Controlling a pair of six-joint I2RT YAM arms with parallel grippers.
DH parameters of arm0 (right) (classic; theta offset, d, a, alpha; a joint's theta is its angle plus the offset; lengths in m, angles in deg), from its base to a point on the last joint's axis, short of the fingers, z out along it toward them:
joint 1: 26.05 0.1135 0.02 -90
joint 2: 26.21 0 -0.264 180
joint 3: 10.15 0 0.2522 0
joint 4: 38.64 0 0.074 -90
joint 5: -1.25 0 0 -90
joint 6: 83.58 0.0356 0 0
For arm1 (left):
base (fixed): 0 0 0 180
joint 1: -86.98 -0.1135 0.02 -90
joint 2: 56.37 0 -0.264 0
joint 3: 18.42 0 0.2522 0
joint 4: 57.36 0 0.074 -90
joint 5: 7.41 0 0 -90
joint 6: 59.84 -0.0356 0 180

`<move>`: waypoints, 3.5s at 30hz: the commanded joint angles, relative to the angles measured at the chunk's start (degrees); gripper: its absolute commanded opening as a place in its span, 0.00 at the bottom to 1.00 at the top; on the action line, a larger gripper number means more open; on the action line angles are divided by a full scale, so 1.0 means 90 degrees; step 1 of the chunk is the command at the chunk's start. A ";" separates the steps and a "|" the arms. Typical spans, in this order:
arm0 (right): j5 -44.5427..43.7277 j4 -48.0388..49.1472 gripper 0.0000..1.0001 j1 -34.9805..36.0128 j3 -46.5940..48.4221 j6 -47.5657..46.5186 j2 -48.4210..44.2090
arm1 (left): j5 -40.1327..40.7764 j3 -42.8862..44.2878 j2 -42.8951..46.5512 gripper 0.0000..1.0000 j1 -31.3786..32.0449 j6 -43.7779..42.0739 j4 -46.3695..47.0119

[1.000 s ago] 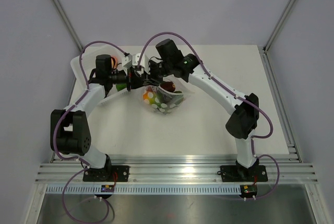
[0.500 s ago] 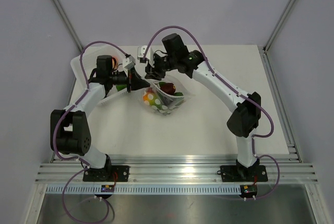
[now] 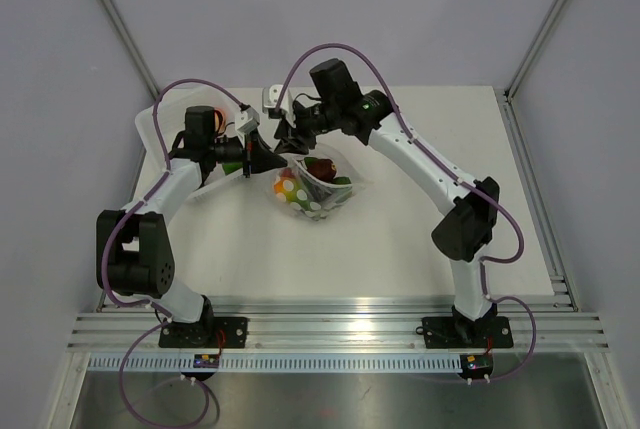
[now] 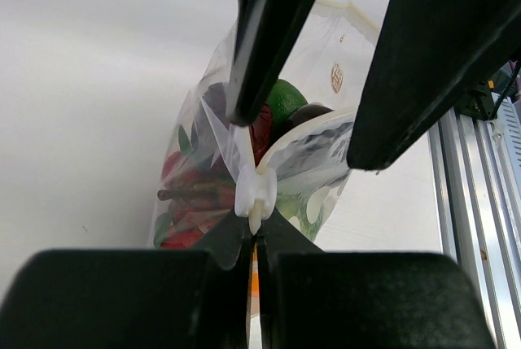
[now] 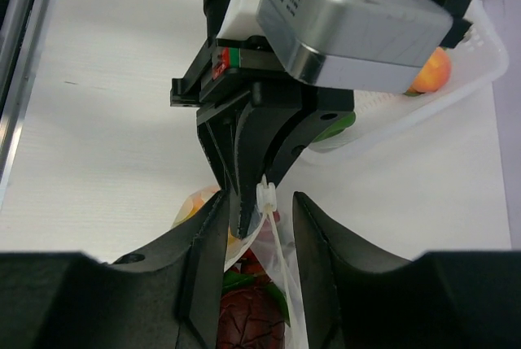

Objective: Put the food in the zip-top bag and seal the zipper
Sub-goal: Zip the zipper food storage bag at the center of the board, then place the zipper food storage bag at the center of the board.

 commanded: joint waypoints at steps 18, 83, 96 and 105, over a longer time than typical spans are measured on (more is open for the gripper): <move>0.0223 -0.0008 0.37 -0.0016 0.0408 0.0208 0.0438 | -0.0248 0.0287 0.0200 0.00 0.0019 -0.0117 0.0116; -0.3147 0.1291 0.00 -0.0201 -0.7600 0.2717 -0.6583 | 0.1042 -0.0455 0.0757 0.00 -0.0333 0.1298 0.2225; -0.4200 0.1993 0.00 -0.0766 -0.7260 0.3665 -0.5911 | 0.1733 0.0189 0.0455 0.00 0.0565 0.1415 0.2000; -0.5000 0.2785 0.01 -0.1793 -0.5474 0.3091 -0.4846 | 0.2232 0.1973 -0.1214 0.21 0.0966 0.3844 0.4701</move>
